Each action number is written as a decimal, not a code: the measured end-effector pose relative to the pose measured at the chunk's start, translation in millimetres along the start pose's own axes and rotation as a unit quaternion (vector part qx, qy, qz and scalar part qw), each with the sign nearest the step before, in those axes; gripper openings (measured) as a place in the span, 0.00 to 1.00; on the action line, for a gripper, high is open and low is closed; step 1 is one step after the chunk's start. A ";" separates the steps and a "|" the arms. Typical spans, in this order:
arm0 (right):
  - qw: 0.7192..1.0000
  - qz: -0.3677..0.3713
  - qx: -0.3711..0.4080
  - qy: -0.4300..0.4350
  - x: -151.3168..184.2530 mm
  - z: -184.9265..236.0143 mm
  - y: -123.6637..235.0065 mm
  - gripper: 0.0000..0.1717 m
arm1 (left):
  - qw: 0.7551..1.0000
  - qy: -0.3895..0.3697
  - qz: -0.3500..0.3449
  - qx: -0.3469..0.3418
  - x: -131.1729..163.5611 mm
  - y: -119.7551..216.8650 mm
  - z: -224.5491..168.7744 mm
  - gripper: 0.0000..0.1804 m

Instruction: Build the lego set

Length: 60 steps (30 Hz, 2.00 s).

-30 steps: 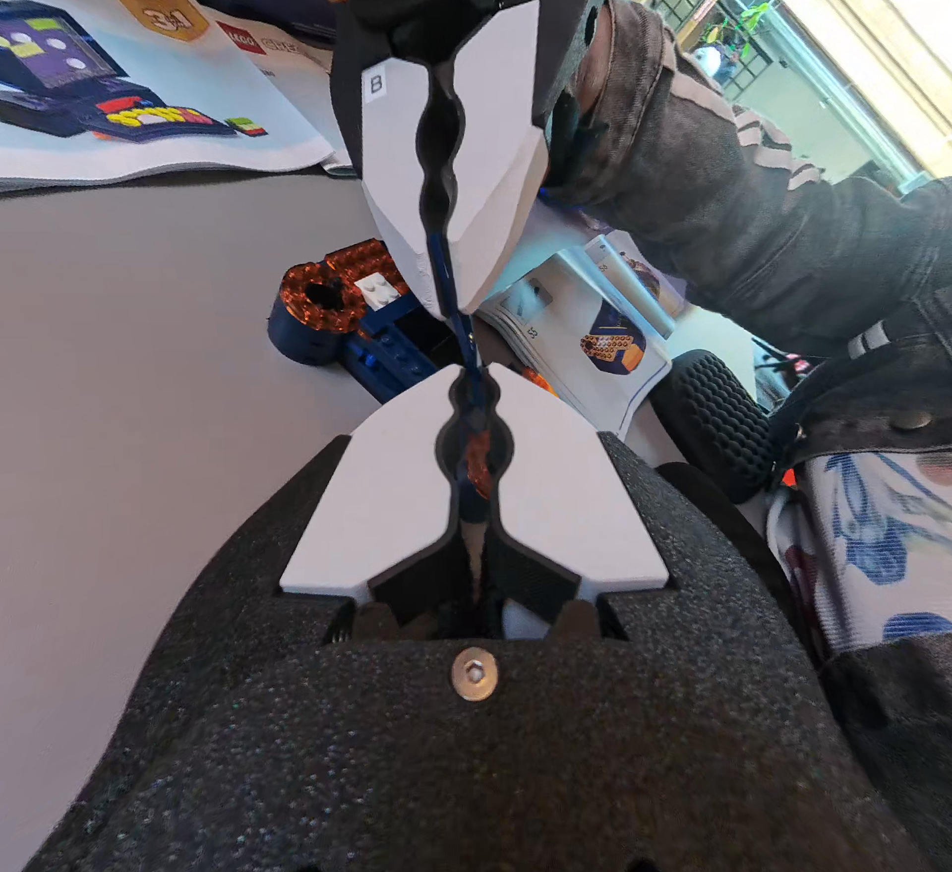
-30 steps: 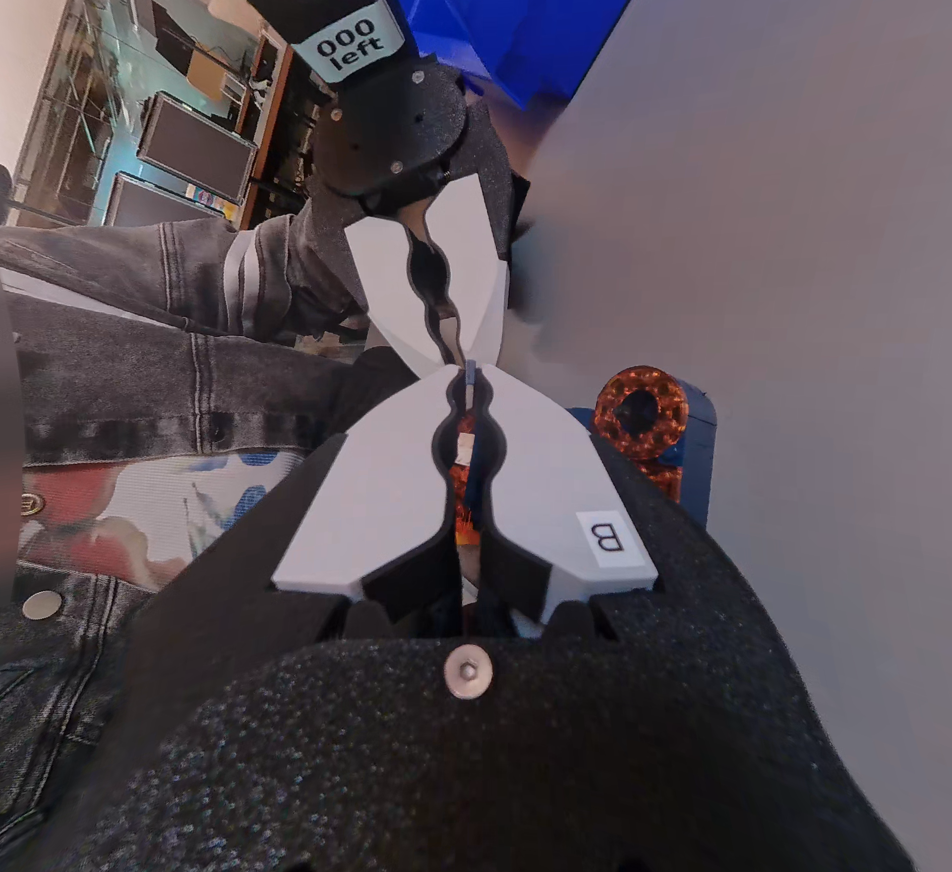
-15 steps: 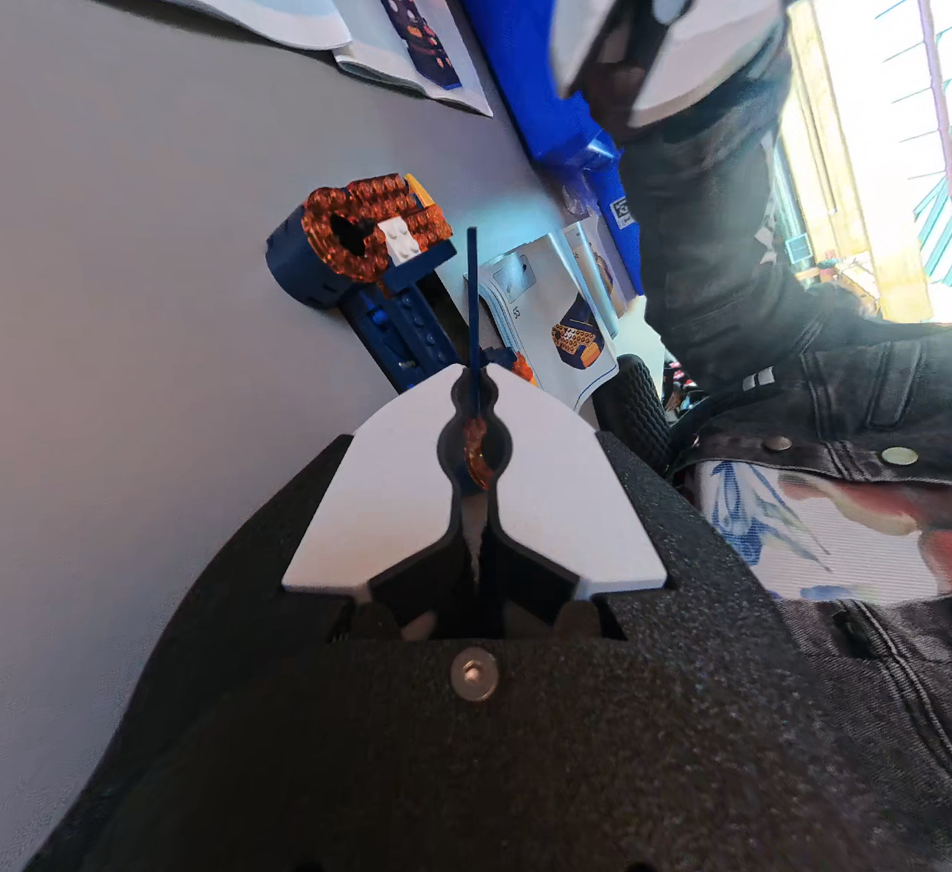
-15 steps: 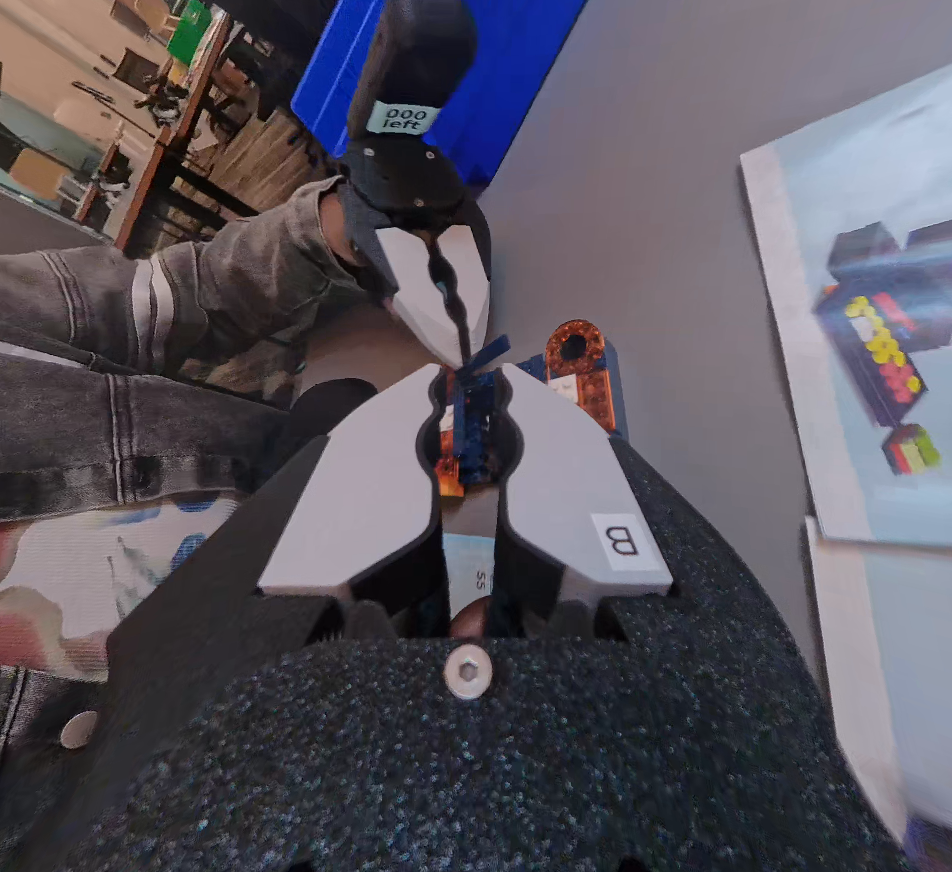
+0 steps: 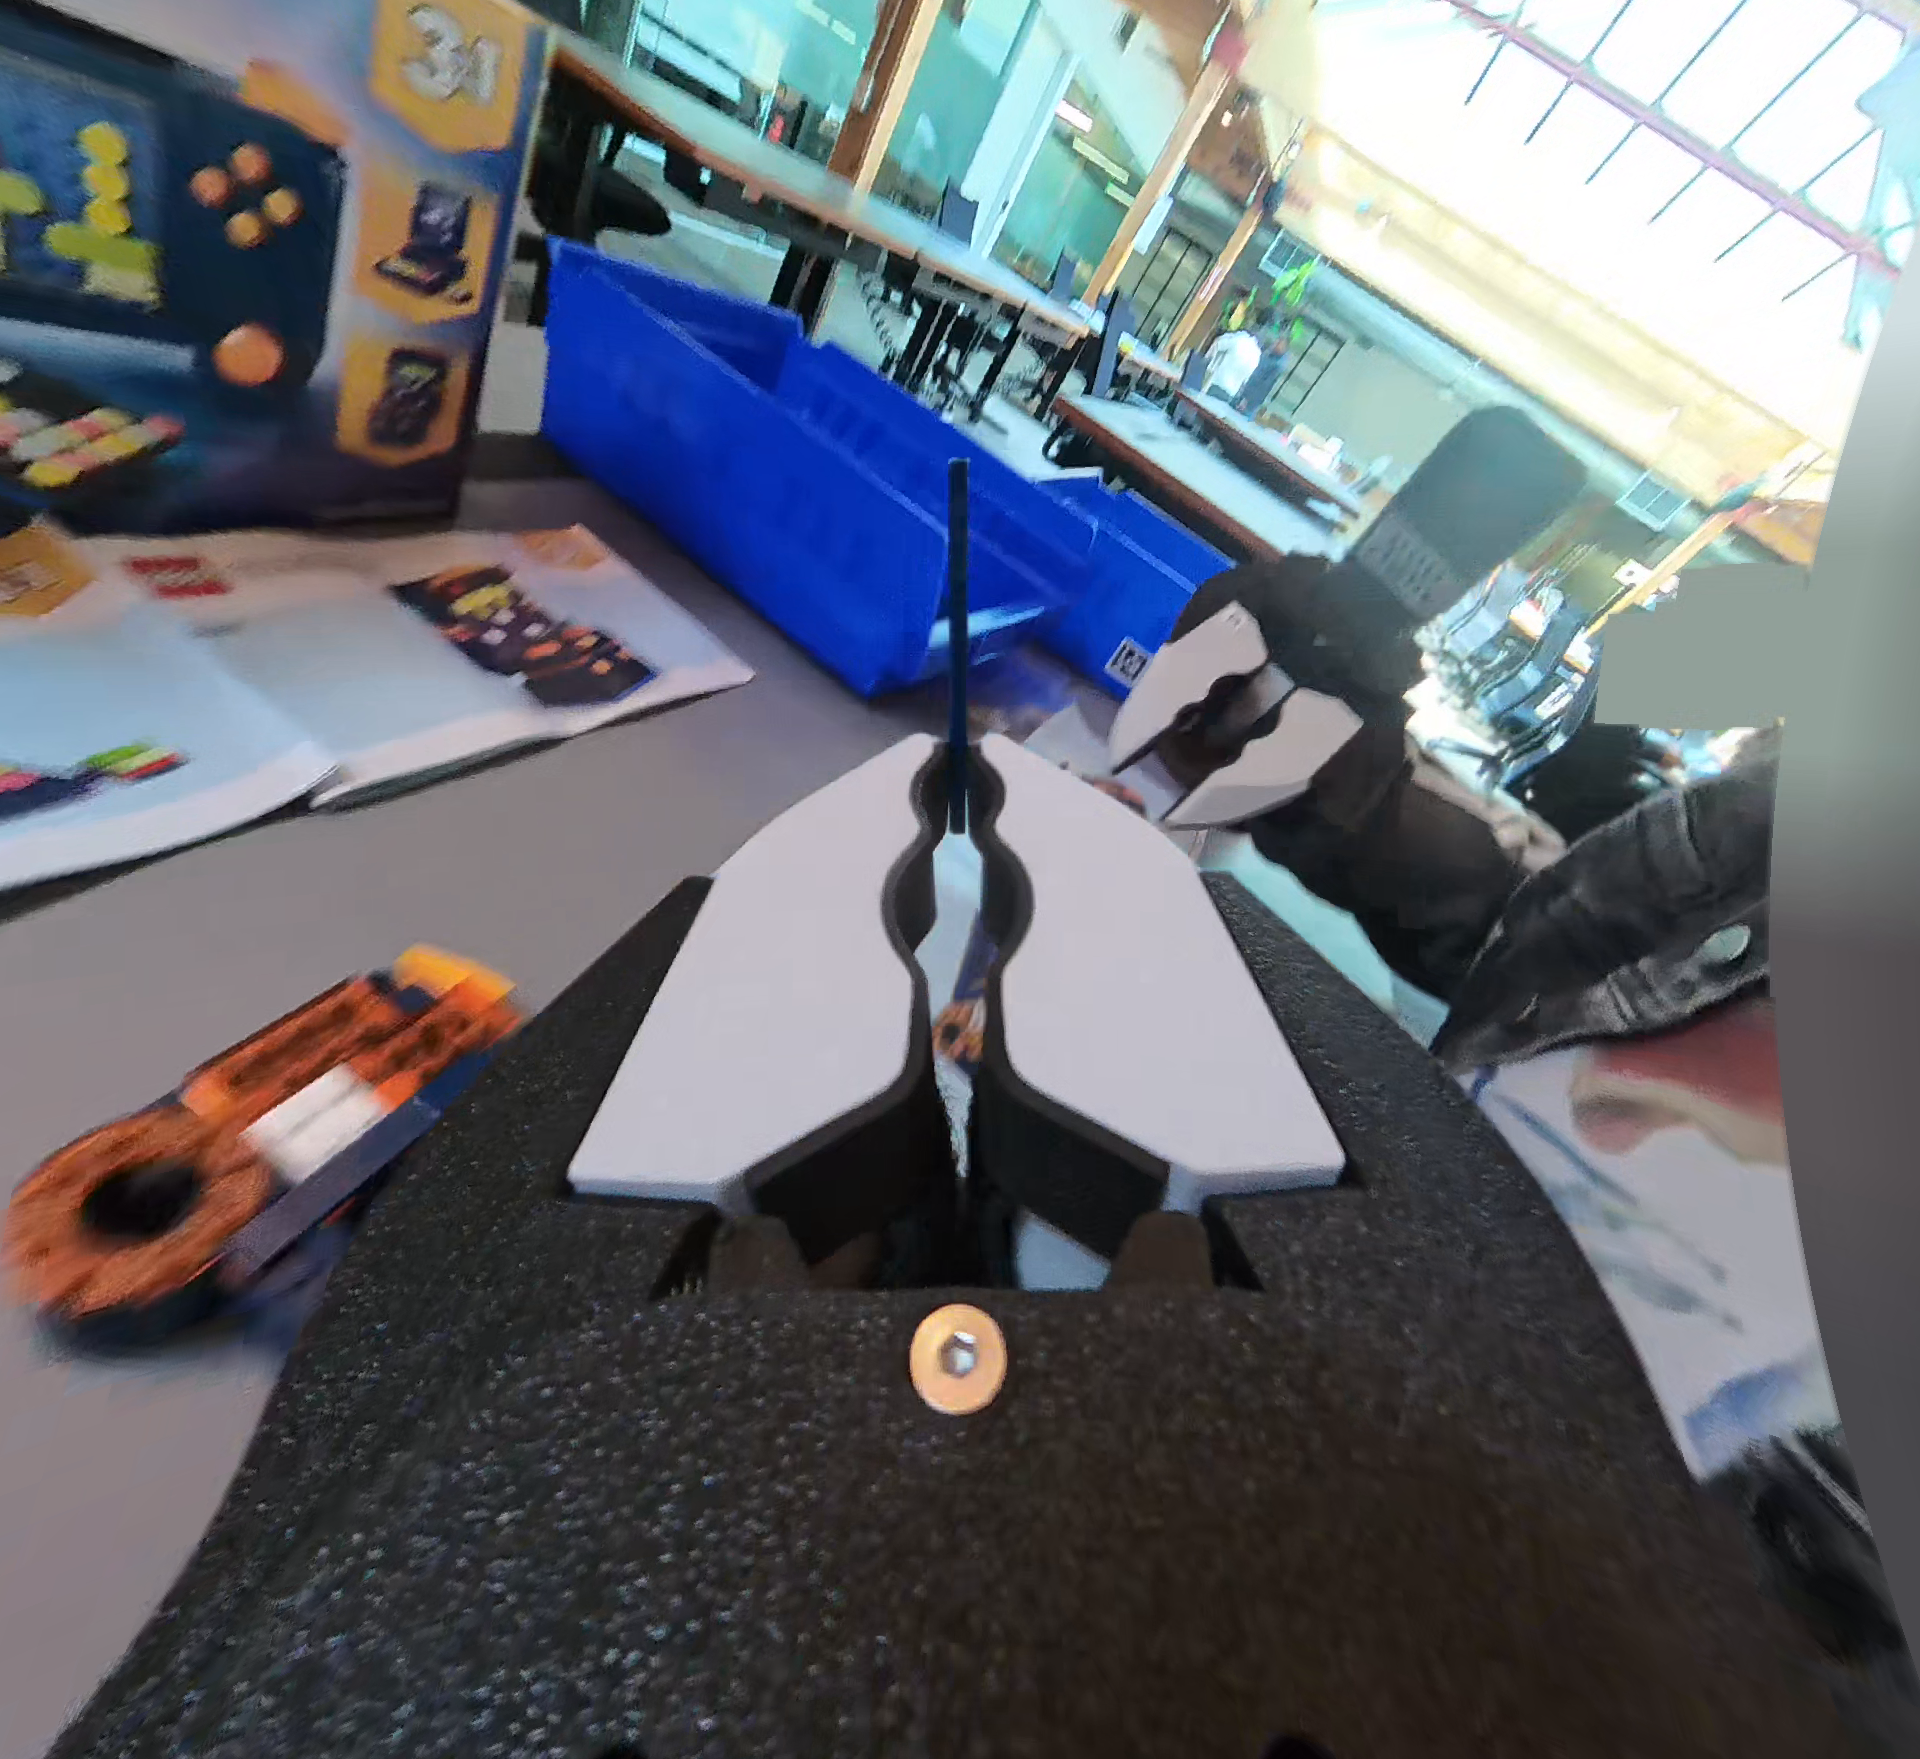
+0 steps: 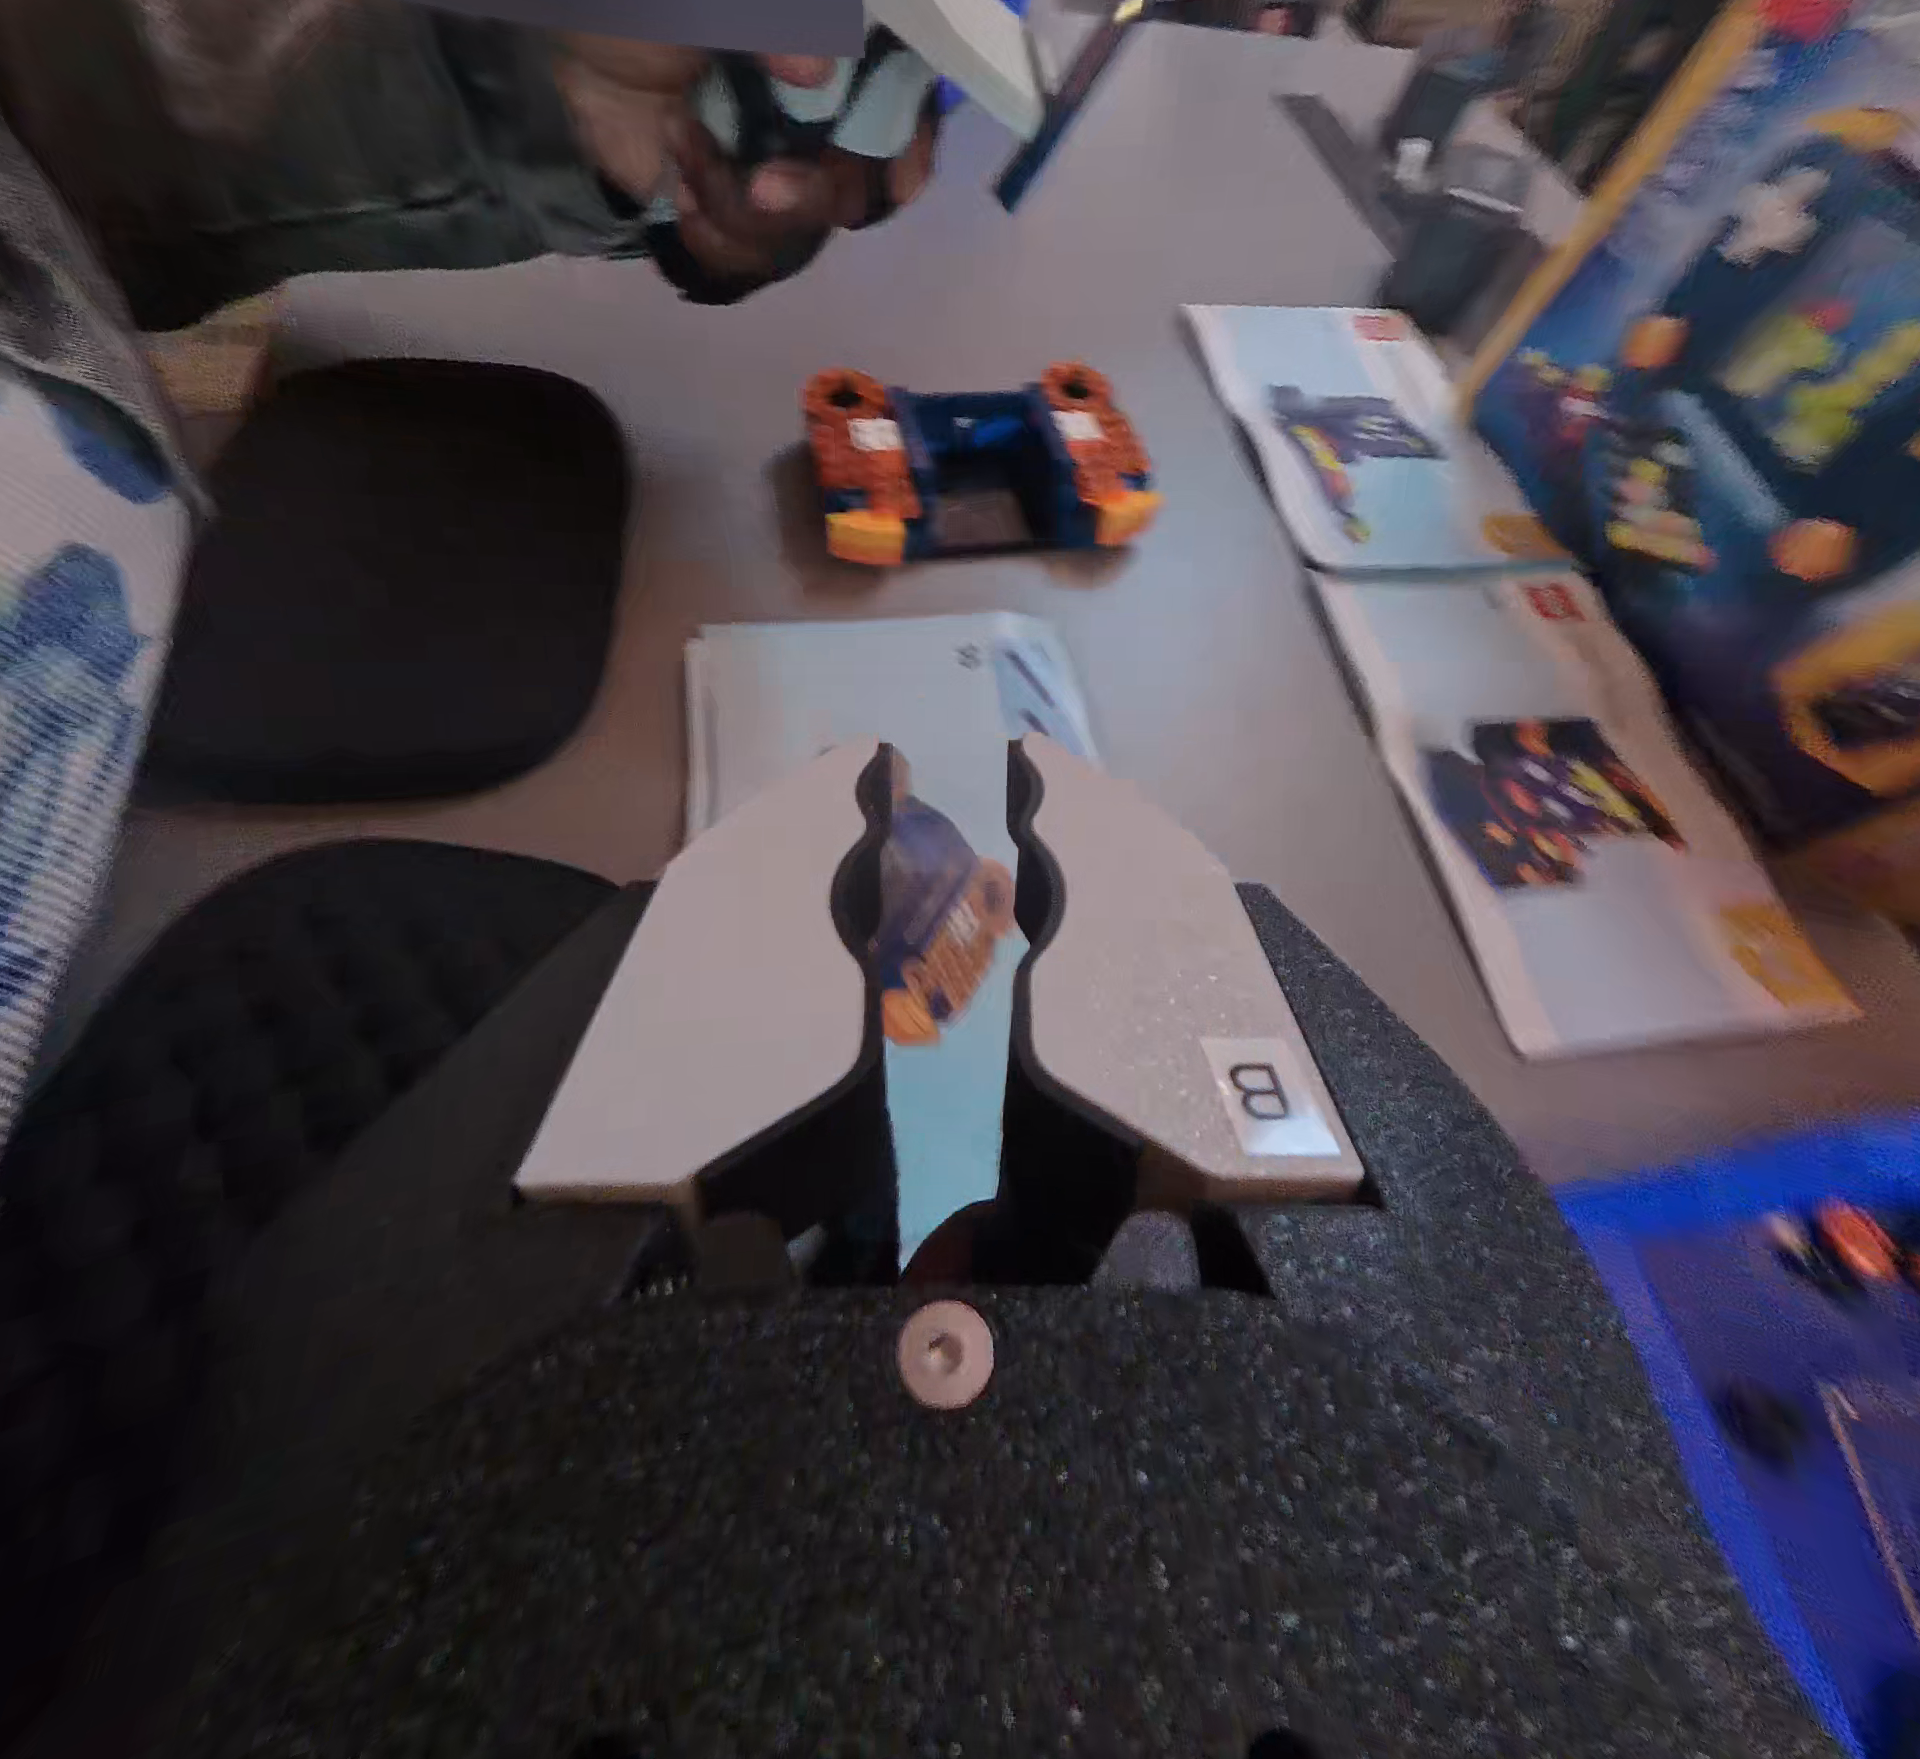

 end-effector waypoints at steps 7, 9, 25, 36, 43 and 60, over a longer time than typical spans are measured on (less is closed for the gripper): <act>0.975 -0.164 0.127 -0.080 24.3 -30.9 61.9 0.07 | 0.996 0.010 0.042 0.073 21.1 -79.4 -44.8 0.01; 0.963 -0.218 0.085 -0.132 23.5 -28.4 61.4 0.08 | 0.991 -0.007 0.093 0.093 35.7 -102.0 -56.5 0.01; 0.942 -0.239 -0.028 -0.235 27.4 -20.1 59.2 0.01 | 0.955 -0.058 0.251 0.147 94.5 -164.0 -80.5 0.01; 0.864 -0.327 0.044 -0.380 42.8 -55.4 76.1 0.01 | 0.952 -0.297 0.079 -0.004 58.1 -154.6 -68.5 0.20; 0.838 -0.355 0.008 -0.415 33.0 -44.0 61.9 0.01 | 0.912 -0.395 0.055 -0.093 81.2 -152.4 -80.9 0.20; 0.849 -0.325 -0.070 -0.411 24.9 -24.9 40.5 0.01 | 0.938 -0.338 0.062 -0.051 84.2 -143.2 -74.0 0.04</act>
Point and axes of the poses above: each gripper's, where its closed fingertips meet, y back along the fingers, x out of its underside, z = x × y across the jaws, the point moved 3 cm from there along y, back along the fingers, and after that the axes turned 2 degrees about z, right-handed, at the moved point
